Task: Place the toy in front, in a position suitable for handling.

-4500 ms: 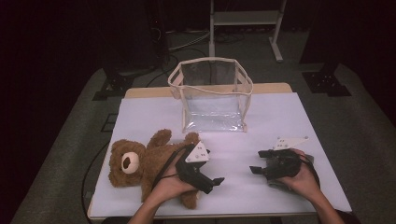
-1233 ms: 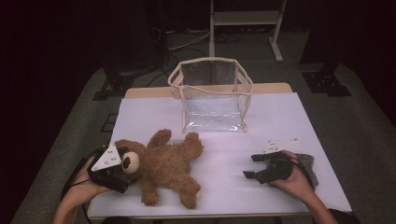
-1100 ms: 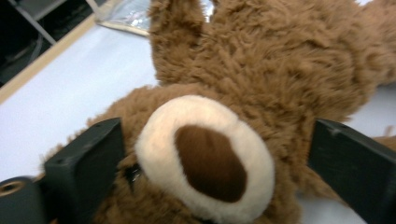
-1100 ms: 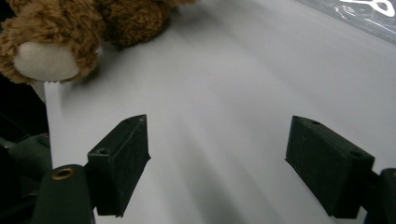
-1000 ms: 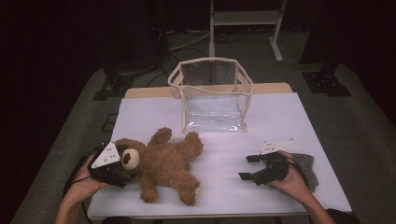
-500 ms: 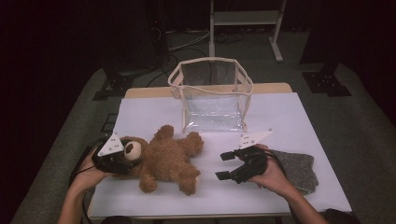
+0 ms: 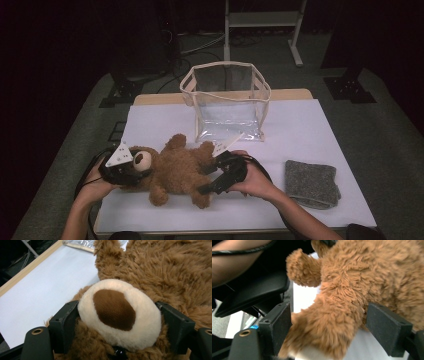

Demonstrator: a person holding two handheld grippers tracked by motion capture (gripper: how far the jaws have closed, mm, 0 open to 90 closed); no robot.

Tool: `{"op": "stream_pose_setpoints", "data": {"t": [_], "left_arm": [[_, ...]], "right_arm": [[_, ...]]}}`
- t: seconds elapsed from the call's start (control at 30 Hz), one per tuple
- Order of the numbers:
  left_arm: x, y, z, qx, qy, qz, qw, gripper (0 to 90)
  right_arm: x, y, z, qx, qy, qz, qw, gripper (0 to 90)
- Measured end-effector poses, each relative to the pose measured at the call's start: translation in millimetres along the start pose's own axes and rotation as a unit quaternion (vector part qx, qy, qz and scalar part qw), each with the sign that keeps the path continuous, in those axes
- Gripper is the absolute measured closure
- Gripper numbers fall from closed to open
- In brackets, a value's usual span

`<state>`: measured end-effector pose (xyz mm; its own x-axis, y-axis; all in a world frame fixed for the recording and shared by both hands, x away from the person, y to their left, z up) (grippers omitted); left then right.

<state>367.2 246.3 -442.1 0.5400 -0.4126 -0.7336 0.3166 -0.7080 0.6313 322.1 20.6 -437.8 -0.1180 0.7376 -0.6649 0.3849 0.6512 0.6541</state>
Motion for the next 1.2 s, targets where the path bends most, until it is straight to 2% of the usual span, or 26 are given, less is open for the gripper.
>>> {"op": "stream_pose_setpoints", "data": {"t": [0.17, 0.27, 0.37, 0.47, 0.7, 0.93, 1.1, 1.2], "left_arm": [[-0.1, 0.1, 0.0, 0.0, 0.001, 0.0, 1.0, 23.7], [-1.3, 0.1, 1.5, 0.0, 0.0, 0.0, 1.0, 24.3], [-3.1, 0.3, 3.0, 0.005, 0.002, -0.004, 1.0, 25.2], [-4.5, 0.7, 3.2, 0.002, 0.004, -0.004, 1.0, 27.5], [-8.2, 5.1, 2.8, 0.001, 0.015, -0.006, 0.9999, 31.0], [-17.4, 18.6, 2.3, 0.001, 0.018, 0.006, 0.9998, 32.3], [-21.4, 29.9, 3.8, 0.006, 0.02, 0.008, 0.9997, 32.7], [-25.7, 40.2, 7.6, 0.006, 0.017, 0.018, 0.9997, 32.7]], "right_arm": [[23.6, -5.2, 6.3, 0.023, -0.004, -0.036, 0.9991, 28.4], [36.3, -14.2, 10.7, 0.031, -0.013, -0.06, 0.9976, 39.7], [40.8, -17.7, 12.9, 0.034, -0.017, -0.059, 0.9975, 50.2], [37.9, -17.1, 13.4, 0.032, -0.023, -0.058, 0.9976, 56.9], [26.8, -11.6, 10.2, 0.017, -0.031, -0.054, 0.9979, 62.7], [9.0, -3.8, 10.2, 0.008, -0.038, -0.041, 0.9984, 66.0], [-0.6, -1.9, 7.5, -0.002, -0.047, -0.043, 0.998, 66.9], [-13.2, 0.0, 2.1, -0.012, -0.056, -0.038, 0.9977, 67.2]]}}
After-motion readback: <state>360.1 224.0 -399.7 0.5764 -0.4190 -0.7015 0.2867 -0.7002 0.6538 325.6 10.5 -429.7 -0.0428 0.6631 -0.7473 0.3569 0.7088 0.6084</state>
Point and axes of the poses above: each handheld gripper's, and its own axes: x roughly forward along the jaws, y roughly out of its top, z roughly to its right, the point moved 9 cm from there along x, roughly forward along the jaws, and after that the axes turned 8 degrees about -z, right-handed, at the moved point
